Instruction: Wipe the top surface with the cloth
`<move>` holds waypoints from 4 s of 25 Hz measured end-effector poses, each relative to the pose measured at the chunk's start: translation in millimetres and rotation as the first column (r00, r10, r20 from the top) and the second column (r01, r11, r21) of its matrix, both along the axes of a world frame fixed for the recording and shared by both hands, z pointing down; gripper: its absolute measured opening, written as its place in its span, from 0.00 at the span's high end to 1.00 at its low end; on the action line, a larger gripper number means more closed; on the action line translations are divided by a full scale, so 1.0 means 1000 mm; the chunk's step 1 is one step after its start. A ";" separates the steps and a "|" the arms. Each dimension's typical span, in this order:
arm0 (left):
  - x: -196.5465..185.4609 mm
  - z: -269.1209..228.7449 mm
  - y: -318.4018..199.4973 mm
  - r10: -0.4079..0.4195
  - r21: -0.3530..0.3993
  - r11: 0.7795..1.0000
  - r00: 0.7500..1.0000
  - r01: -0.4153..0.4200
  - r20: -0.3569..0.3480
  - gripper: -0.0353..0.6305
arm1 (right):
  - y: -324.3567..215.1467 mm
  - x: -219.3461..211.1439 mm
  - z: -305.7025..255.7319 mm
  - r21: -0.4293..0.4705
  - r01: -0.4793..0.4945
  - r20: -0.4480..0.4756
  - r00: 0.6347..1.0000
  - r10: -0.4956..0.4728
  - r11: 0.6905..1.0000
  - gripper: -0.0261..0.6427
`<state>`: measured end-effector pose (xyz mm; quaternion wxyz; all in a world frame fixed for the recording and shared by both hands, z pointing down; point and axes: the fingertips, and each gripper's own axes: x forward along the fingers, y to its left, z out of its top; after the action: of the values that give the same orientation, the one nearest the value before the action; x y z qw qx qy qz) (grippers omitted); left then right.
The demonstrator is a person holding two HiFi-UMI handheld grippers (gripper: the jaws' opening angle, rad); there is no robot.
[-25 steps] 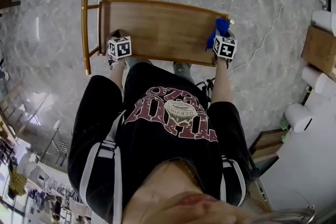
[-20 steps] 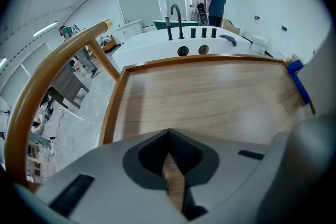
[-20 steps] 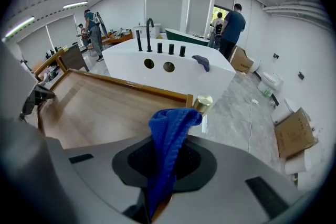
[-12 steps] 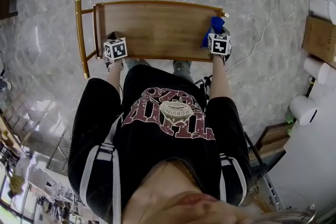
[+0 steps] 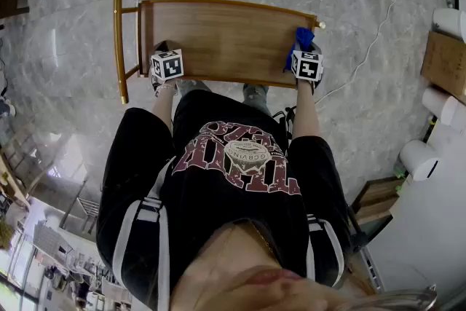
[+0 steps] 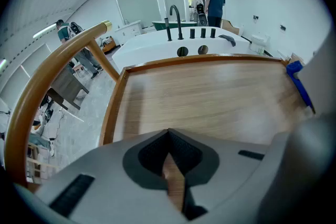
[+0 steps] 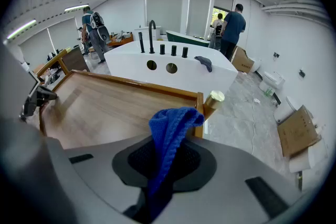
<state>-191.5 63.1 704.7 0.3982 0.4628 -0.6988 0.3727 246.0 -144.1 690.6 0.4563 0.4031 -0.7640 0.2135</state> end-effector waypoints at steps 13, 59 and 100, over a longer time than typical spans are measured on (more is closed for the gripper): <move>0.001 -0.002 -0.001 0.009 0.030 1.000 1.000 -0.008 -0.008 0.88 | 0.017 -0.028 0.002 -0.035 0.024 0.050 0.998 -0.022 0.999 0.88; -0.001 -0.012 0.055 -0.065 0.080 0.994 0.997 0.069 -0.049 0.88 | 0.070 -0.178 0.009 -0.126 0.308 0.212 0.937 -0.278 0.943 0.88; -0.005 -0.019 0.096 -0.088 0.104 0.990 0.990 0.099 -0.109 0.88 | 0.138 -0.331 0.008 -0.153 0.638 0.316 0.755 -0.574 0.755 0.88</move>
<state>-196.6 159.2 686.0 0.4252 0.4694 -0.7174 0.2901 -84.7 -6.1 698.5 0.4482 0.0403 -0.8711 0.1966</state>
